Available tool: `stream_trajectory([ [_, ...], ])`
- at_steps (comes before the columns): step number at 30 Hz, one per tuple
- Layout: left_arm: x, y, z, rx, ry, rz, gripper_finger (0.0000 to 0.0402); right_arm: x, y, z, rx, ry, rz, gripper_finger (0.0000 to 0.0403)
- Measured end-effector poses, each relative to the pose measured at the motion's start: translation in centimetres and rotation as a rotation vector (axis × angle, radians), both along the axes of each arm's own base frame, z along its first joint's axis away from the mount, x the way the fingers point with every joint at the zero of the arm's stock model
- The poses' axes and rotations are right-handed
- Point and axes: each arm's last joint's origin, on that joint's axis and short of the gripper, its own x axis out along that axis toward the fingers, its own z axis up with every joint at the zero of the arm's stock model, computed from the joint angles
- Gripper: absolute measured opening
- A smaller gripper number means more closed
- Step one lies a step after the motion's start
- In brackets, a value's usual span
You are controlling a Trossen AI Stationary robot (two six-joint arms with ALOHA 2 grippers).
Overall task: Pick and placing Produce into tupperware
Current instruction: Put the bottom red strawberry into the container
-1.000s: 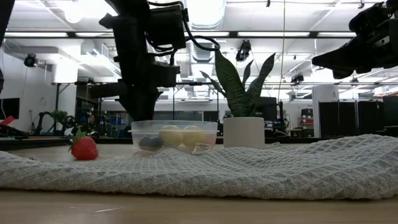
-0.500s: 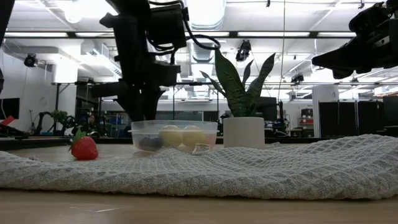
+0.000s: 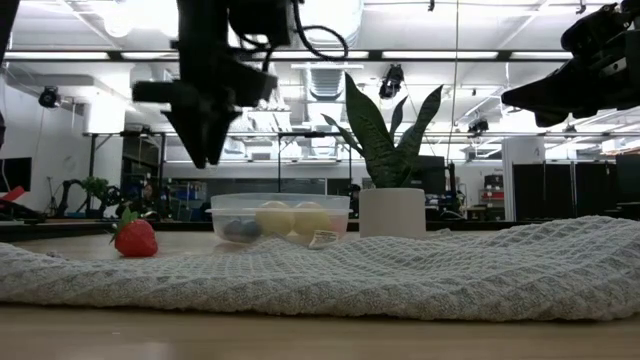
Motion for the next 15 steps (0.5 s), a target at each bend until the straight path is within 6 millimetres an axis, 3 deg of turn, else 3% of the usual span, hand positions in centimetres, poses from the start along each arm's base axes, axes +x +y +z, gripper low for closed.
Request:
stream_trajectory([
  [6,-0.8,-3.3,0.5,-0.008,-0.008,-0.066,0.0118,0.0,0.0,0.0,0.000,0.000,0.000,0.0009],
  [15,-2.4,-7.6,0.1,-0.029,-0.004,-0.026,0.0118,0.0,0.0,0.0,0.000,0.000,0.000,0.0009],
])
